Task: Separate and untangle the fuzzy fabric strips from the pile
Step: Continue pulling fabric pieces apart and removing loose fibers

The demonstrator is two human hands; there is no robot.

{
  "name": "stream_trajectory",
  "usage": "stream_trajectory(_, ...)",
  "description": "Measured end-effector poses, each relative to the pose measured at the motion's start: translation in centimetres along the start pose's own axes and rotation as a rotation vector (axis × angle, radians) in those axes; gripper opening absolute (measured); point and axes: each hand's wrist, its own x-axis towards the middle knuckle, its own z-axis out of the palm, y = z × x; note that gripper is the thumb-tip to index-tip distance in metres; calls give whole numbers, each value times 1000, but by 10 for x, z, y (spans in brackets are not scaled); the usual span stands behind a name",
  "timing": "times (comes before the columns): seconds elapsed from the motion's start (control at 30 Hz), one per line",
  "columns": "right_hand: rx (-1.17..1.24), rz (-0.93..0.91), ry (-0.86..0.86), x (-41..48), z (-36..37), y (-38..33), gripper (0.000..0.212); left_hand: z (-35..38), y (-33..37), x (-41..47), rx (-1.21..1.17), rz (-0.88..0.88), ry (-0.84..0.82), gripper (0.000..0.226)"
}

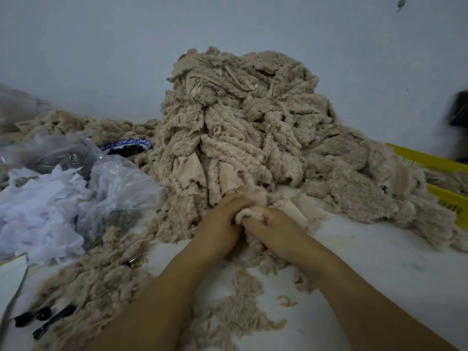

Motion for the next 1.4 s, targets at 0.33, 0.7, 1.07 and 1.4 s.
stream_trajectory(0.33, 179, -56, 519, -5, -10, -14, 45, -8, -19, 9, 164, -184, 183, 13)
stream_trajectory(0.7, 409, 215, 1052, 5, -38, 9, 18, -3, -26, 10, 126, -264, 249, 20)
stream_trajectory(1.07, 595, 215, 1099, 3, -56, 19, 15, -11, -23, 5, -74, -407, 371, 13)
stream_trajectory(1.4, 673, 81, 458, 2, -26, -6, 55, 9, 21, 1, -48, -7, 168, 31)
